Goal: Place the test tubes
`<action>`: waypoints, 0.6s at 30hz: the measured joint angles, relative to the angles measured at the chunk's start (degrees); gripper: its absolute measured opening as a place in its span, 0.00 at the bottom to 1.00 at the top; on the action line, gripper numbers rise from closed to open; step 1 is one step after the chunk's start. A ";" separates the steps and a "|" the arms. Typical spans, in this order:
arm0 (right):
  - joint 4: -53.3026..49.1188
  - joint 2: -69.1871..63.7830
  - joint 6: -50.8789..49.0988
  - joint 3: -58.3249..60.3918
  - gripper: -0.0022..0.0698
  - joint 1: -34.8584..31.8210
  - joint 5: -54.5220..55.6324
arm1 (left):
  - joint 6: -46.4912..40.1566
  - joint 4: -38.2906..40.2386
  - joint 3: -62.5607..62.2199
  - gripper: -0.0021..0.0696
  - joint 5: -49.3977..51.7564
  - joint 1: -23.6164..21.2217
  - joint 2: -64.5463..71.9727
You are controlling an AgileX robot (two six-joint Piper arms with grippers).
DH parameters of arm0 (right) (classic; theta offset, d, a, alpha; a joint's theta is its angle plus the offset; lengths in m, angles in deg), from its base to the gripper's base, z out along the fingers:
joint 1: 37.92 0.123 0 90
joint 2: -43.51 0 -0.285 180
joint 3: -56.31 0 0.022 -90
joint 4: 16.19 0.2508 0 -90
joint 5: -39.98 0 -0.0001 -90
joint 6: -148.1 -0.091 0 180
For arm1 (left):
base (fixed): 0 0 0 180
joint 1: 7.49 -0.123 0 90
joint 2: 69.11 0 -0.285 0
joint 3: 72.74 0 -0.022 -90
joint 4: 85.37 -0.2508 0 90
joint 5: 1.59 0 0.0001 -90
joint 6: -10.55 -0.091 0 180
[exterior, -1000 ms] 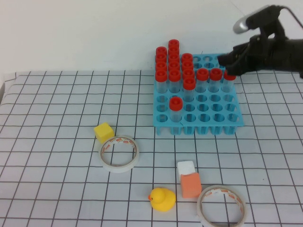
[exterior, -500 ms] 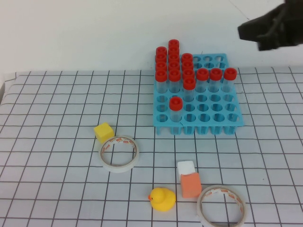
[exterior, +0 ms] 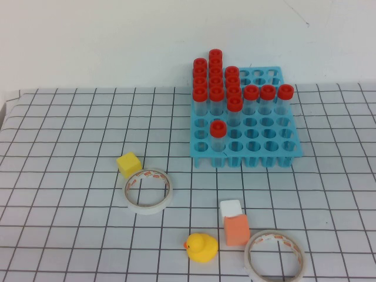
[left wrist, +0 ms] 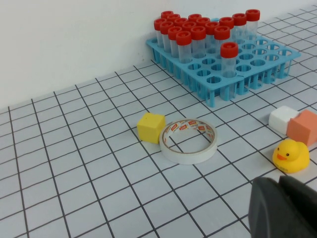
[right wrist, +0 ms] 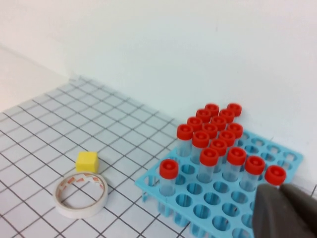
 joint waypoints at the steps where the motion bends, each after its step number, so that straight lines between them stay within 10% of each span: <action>1: 0.10 2.70 0.00 1.62 0.03 0.00 0.00 | 0.00 0.00 0.00 0.03 0.00 0.00 0.00; 12: -3.69 21.39 -1.32 9.78 0.03 0.00 -11.71 | 0.00 0.00 0.00 0.03 0.00 0.00 0.00; 18: -19.68 25.75 -18.36 10.00 0.03 0.00 -18.85 | 0.00 0.00 0.00 0.03 0.00 0.00 0.00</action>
